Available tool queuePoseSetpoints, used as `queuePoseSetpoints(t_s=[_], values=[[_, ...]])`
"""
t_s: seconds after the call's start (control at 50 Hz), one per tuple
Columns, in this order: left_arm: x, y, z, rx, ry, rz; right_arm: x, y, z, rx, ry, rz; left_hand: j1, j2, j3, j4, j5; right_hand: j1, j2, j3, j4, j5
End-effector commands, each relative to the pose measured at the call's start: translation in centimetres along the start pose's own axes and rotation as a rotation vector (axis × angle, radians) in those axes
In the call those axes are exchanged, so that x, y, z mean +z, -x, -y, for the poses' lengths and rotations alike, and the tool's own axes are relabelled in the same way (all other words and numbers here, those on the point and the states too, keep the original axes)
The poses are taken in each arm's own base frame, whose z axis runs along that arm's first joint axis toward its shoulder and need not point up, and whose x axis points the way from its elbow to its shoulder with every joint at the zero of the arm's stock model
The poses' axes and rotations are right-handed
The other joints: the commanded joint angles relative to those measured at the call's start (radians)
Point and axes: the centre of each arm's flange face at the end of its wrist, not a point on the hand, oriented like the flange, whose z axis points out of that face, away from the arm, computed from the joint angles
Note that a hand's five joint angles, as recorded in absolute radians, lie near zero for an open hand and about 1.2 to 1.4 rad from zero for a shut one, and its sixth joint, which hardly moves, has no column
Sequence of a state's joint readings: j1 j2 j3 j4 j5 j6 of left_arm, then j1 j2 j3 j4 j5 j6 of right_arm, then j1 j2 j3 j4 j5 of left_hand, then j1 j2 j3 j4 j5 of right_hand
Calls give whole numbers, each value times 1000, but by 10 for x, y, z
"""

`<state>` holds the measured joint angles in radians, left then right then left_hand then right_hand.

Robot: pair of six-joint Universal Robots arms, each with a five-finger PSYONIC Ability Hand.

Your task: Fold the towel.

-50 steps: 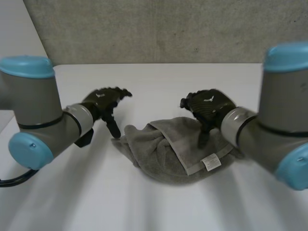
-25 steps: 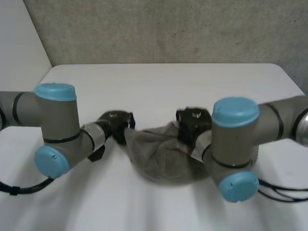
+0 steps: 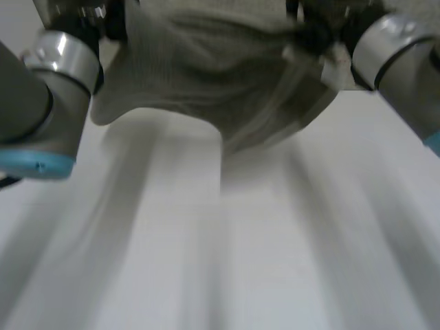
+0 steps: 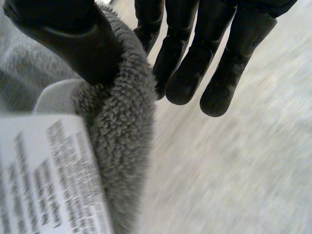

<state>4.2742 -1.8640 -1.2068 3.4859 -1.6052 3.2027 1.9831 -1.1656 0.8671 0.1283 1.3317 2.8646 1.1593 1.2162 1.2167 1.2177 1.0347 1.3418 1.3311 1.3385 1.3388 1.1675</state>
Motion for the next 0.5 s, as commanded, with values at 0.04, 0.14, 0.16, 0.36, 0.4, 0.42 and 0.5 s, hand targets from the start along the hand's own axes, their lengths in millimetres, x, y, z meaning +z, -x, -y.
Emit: queuePoseSetpoints(t_s=[0.04, 0.14, 0.16, 0.36, 0.4, 0.42, 0.5], values=[[-64, 3, -88, 18, 330, -13, -24, 27, -81, -150, 313, 215, 237, 180, 180, 179, 187, 54, 65, 58, 57, 54], [-104, 3, -125, 23, 491, -20, -42, 43, -121, -221, 422, 320, 237, 180, 180, 179, 187, 54, 65, 58, 57, 54], [-116, 3, -134, 23, 537, -23, -49, 45, -132, -234, 461, 339, 237, 180, 180, 179, 187, 54, 65, 58, 57, 54], [-151, -6, -150, 6, 648, -94, -81, 61, -167, -165, 600, 393, 237, 180, 180, 179, 187, 54, 65, 58, 57, 54], [-153, -8, -146, 0, 639, -114, -84, 61, -167, -164, 604, 392, 237, 180, 180, 179, 187, 54, 65, 58, 57, 54], [-153, -8, -146, 0, 639, -114, -87, 59, -168, -163, 611, 384, 237, 180, 180, 179, 187, 54, 65, 58, 57, 54], [-150, -6, -136, -1, 611, -109, -100, 48, -164, -169, 620, 355, 162, 105, 104, 103, 112, 54, 65, 58, 57, 54]])
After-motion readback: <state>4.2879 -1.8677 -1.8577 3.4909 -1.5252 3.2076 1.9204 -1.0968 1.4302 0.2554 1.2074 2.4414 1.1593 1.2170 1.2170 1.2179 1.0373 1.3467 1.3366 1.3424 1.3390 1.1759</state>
